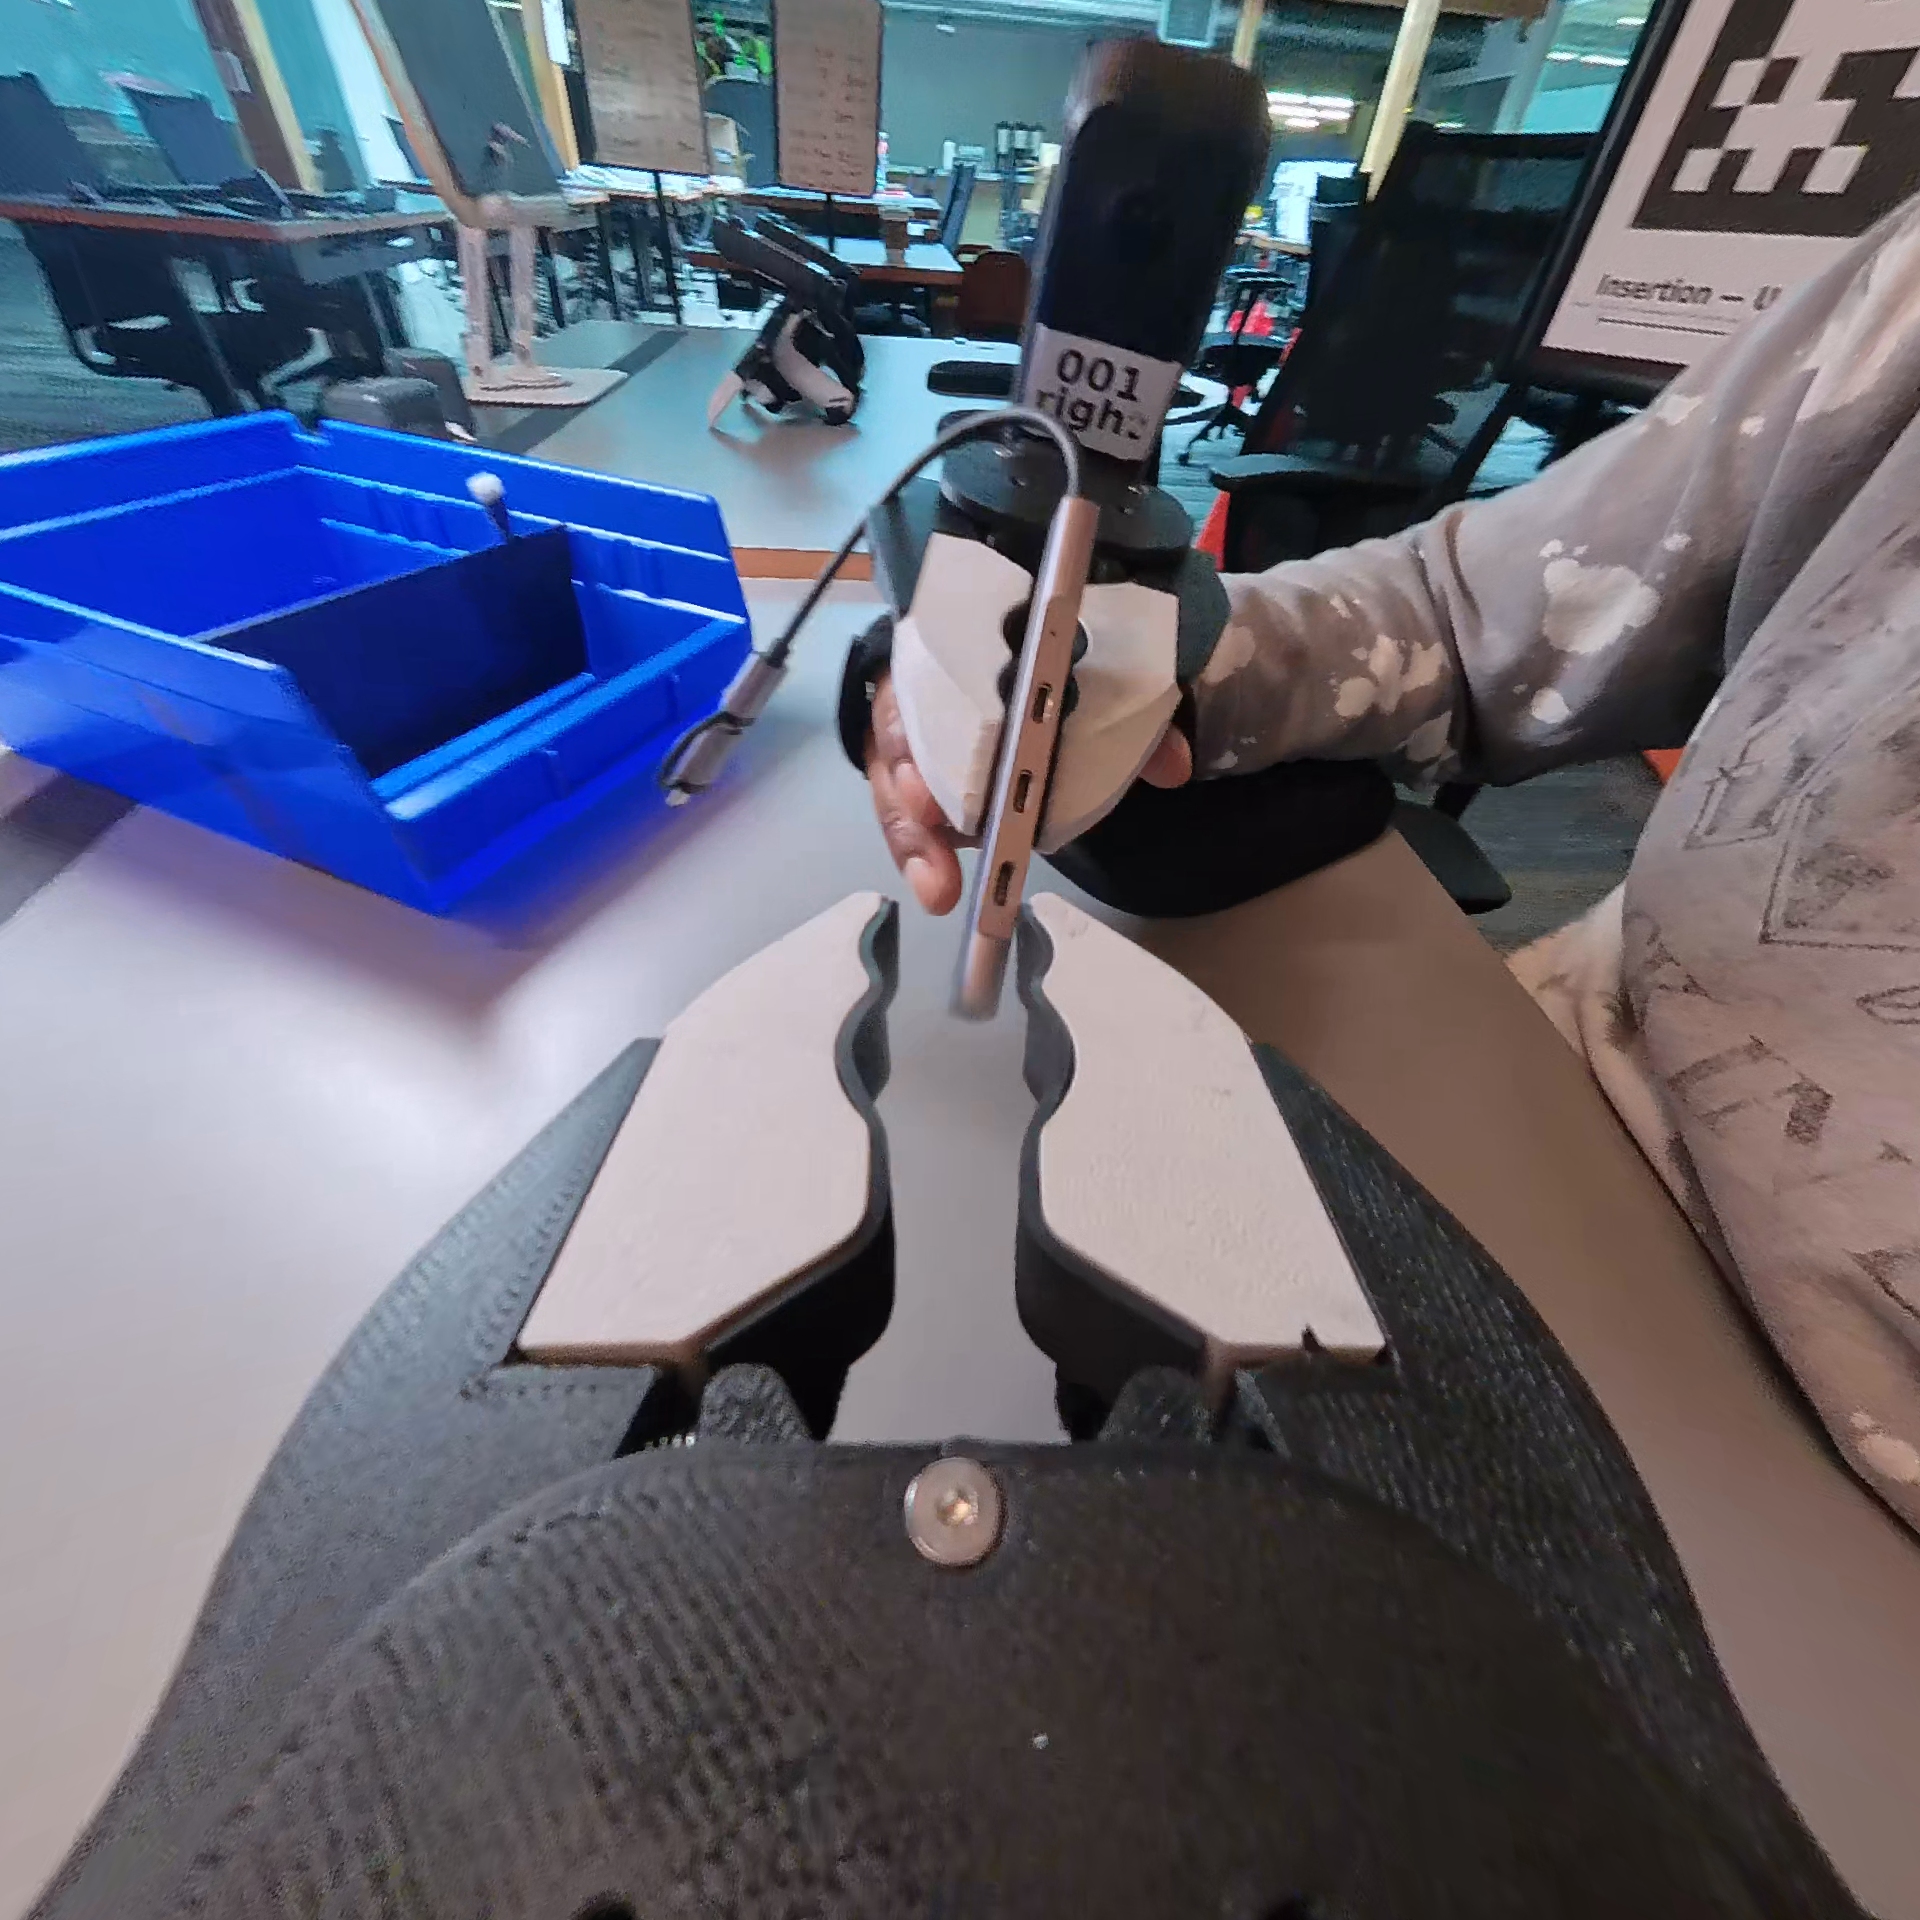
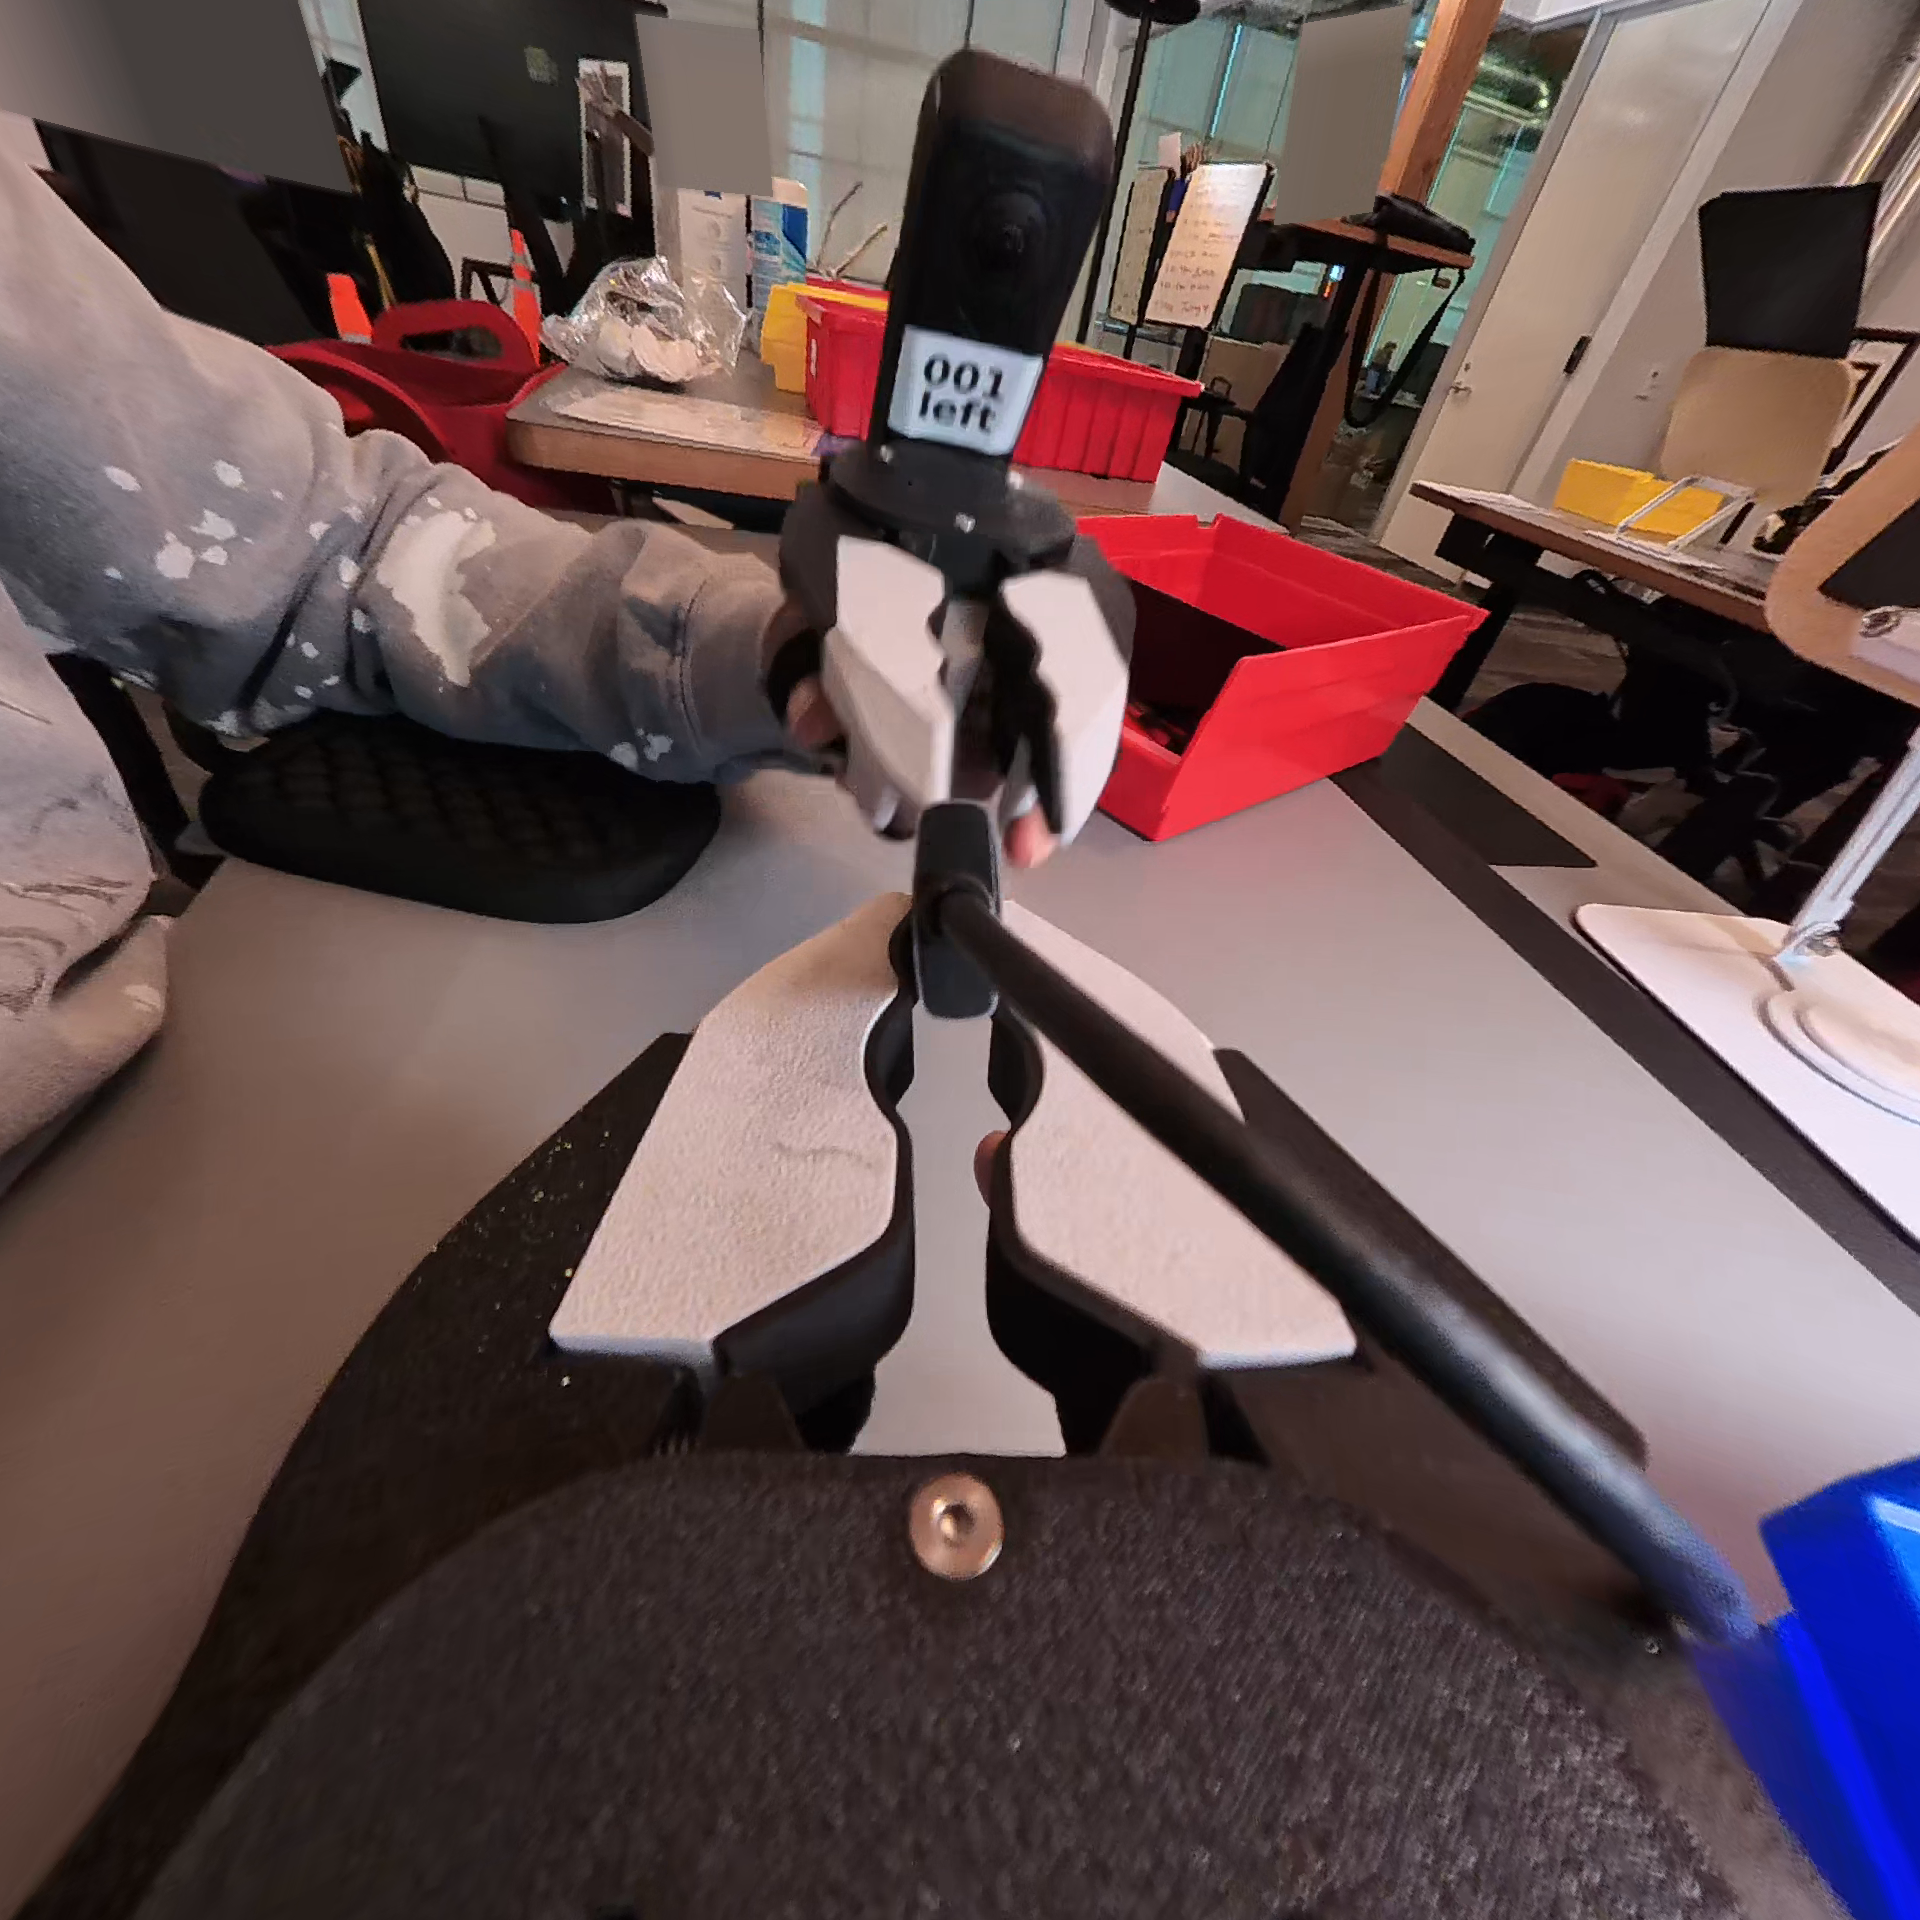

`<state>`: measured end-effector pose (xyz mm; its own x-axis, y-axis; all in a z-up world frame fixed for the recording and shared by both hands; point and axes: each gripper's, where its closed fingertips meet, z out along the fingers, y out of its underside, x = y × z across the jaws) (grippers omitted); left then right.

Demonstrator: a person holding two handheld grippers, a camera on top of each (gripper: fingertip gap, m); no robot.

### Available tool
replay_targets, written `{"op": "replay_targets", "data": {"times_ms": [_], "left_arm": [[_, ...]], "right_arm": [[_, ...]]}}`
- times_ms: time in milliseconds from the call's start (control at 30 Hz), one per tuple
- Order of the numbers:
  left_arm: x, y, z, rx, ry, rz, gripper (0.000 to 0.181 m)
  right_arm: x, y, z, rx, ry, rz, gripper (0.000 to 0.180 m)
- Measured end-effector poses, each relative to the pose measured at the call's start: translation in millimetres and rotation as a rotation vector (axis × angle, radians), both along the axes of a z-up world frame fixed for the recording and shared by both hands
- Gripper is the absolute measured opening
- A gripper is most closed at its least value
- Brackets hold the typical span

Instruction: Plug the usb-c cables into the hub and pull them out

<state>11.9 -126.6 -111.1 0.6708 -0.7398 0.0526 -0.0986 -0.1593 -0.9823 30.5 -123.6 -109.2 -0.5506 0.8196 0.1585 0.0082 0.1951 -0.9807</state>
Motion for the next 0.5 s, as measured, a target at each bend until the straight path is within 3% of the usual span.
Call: {"op": "replay_targets", "data": {"times_ms": [133, 233, 367, 500], "left_arm": [[-75, -2, 43, 0.020, 0.062, 0.250, 0.026], [-154, -15, 60, -0.070, 0.134, 0.486, 0.028], [-257, -39, 29, -0.340, 0.345, 0.741, 0.027], [-310, -56, -16, -0.585, 0.446, 0.778, 0.027]], "right_arm": [[4, 10, 1, 0.006, -0.013, -0.020, 0.009], [4, 15, -3, 0.010, -0.029, -0.028, 0.009], [3, 12, -11, 0.043, -0.046, -0.021, 0.009], [3, 9, -15, 0.070, -0.052, -0.019, 0.009]]}}
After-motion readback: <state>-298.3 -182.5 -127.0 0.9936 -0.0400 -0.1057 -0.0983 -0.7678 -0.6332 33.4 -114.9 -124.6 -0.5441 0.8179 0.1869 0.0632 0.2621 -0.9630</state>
